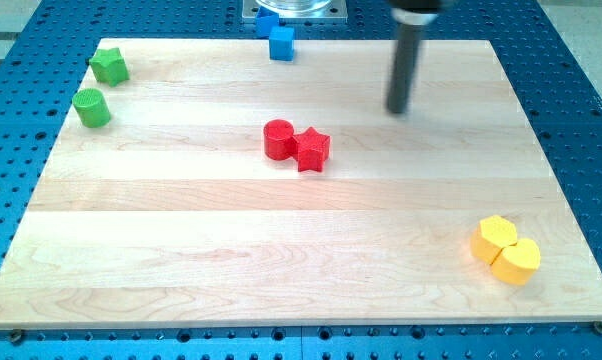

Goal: Push the hexagon below the red circle

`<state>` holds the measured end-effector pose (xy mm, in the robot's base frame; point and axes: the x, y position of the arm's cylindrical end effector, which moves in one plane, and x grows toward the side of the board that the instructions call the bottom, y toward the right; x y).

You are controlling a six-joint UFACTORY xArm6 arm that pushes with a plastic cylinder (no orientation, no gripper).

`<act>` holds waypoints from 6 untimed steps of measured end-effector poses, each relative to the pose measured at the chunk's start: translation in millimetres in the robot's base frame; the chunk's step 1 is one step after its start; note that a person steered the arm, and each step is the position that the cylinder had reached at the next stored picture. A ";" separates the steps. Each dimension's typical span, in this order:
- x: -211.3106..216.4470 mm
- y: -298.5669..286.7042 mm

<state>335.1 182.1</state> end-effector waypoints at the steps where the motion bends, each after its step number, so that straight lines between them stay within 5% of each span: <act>1: 55.2 73.2; 4: 220.5 131.0; 6: 220.6 -21.4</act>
<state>555.6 160.7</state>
